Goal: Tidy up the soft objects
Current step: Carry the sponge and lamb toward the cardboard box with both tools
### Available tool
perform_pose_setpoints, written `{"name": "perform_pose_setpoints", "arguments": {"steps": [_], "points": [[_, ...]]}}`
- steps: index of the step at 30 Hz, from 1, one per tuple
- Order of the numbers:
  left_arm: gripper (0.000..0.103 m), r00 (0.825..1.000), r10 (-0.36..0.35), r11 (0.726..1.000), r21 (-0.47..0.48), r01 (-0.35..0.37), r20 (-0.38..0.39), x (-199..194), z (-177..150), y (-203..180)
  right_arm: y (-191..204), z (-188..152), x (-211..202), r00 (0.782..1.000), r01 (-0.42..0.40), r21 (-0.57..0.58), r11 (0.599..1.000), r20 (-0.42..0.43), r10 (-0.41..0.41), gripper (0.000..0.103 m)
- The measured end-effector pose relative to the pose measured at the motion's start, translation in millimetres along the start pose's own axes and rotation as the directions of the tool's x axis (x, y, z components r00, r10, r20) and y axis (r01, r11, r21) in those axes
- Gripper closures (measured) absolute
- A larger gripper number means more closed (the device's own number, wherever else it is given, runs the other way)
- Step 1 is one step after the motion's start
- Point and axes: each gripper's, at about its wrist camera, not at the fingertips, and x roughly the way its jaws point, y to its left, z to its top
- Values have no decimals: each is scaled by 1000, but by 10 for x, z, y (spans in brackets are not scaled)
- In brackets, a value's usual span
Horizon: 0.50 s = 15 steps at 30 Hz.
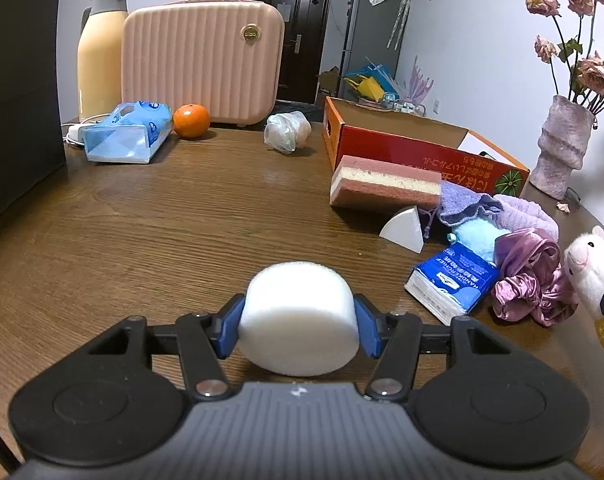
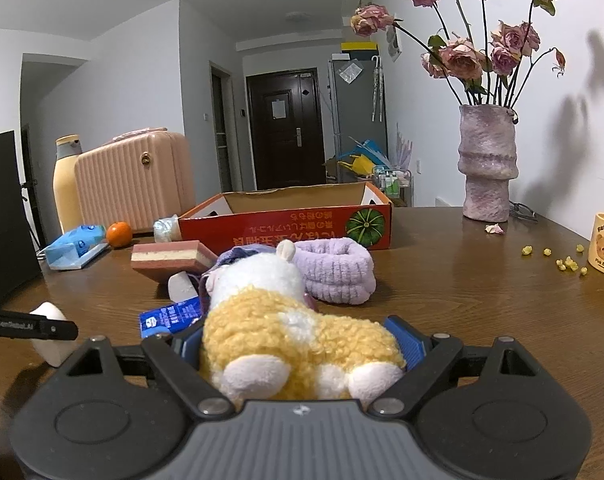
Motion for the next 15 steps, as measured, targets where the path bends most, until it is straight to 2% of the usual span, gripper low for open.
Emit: {"name": "perform_pose_setpoints", "arguments": {"steps": [9, 15], "points": [[46, 1000, 4, 1000, 7, -4, 26, -57, 18, -18, 37, 41, -24, 1000, 19, -21, 1000, 20, -19, 14], [46, 997, -5, 1000, 17, 4, 82, -169, 141, -82, 30, 183, -33, 999, 25, -60, 998, 47, -22, 14]]}}
